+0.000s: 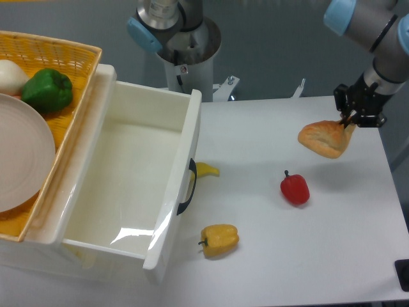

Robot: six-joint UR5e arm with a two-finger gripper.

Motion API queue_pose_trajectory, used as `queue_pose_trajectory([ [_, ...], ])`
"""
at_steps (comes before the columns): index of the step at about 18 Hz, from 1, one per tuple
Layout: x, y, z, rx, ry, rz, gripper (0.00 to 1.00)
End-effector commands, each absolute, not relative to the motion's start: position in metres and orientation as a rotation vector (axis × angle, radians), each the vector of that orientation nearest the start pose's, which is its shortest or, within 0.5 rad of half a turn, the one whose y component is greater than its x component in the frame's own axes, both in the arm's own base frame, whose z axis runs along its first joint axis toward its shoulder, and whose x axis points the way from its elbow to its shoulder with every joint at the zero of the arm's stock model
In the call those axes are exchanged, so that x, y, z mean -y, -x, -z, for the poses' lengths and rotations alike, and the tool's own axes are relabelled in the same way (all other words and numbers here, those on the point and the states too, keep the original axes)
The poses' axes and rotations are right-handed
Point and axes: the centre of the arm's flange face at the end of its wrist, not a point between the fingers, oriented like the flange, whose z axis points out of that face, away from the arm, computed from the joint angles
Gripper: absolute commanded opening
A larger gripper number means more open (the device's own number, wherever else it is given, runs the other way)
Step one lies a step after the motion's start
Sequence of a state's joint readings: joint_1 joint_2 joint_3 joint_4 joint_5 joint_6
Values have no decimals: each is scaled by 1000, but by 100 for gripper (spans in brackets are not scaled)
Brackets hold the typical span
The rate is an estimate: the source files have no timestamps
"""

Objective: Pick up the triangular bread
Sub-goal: 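Lift the gripped flatbread up off the table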

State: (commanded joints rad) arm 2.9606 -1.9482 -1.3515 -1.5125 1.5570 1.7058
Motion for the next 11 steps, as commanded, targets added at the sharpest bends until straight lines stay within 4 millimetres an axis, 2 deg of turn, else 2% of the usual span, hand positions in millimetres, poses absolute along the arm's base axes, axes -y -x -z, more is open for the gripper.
queue_pose_trajectory([
  [8, -265, 599, -393, -543, 3130, 127, 3],
  [11, -266, 598, -393, -545, 3129, 127, 3],
])
